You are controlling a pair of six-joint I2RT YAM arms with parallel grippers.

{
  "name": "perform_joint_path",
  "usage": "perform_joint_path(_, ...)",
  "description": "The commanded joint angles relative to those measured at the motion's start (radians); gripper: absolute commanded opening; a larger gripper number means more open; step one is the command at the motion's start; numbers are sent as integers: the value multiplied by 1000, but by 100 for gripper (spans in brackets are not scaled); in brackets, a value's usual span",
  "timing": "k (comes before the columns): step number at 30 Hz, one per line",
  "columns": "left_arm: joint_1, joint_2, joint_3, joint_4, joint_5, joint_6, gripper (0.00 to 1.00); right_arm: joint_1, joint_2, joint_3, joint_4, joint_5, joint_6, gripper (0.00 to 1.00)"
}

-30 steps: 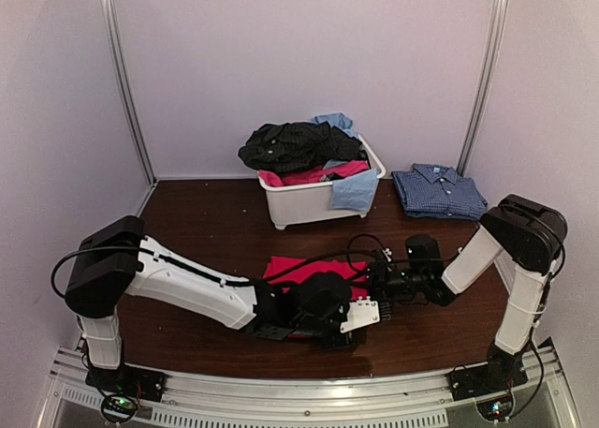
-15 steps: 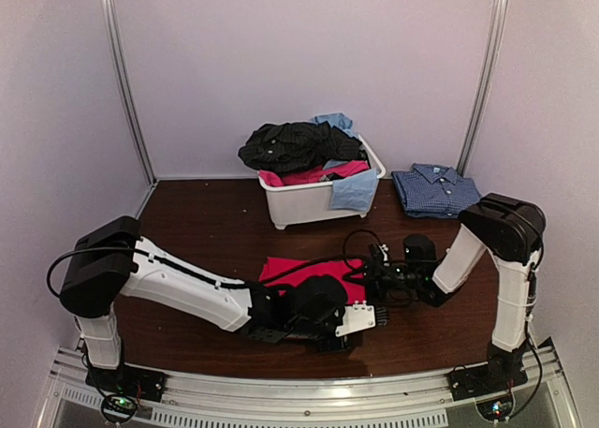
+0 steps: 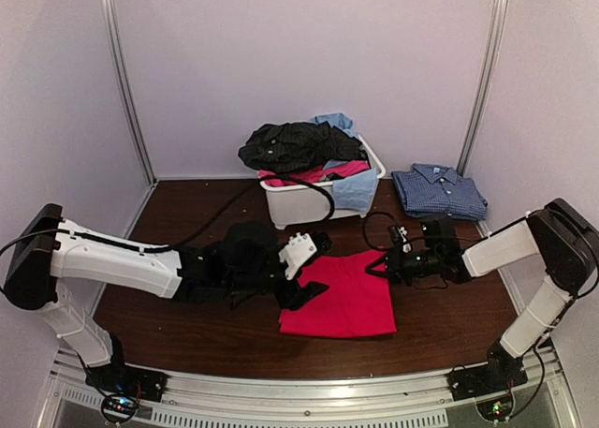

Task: Fold and stack the mixed laundry pile
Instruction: Turn over the square-folded T-shirt at the center of the board.

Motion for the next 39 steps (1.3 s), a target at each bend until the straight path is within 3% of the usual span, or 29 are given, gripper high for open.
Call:
perform_joint_path(1,74,-73,-80,69,-2,-124,70,-50,-80,8,-302,47,-228,0)
perform_joint_path(4,105,-104,-108,59,-38,-160,77,-128,-187,46,-492,103,-336,0)
perform_joint_path(9,141,-148,-127,19,-110,-199,89,-212,-377,242,-879,328,-530,0)
perform_joint_path(15,202,-220,-132,-60,-192,-200,92,-203,-423,536,-1207,584,-695,0)
perform_joint_path(18,246,-264,-137,-92,-207,-195,92,-104,-370,610,-1287,735,-731,0)
perform_joint_path(22,280,-310,-146,-131,-248,-194,92,124,-208,616,-1281,867,-725,0)
perform_joint_path(26,311,-358,-161,-193,-298,-249,92,331,18,675,-1251,898,-685,0)
perform_joint_path(30,373,-430,-205,-228,-301,-355,92,475,179,772,-1172,769,-590,0)
perform_joint_path(35,455,-528,-285,-224,-231,-444,93,528,290,845,-998,557,-439,0)
perform_joint_path(39,479,-541,-314,-239,-200,-466,93,527,322,866,-832,389,-361,29)
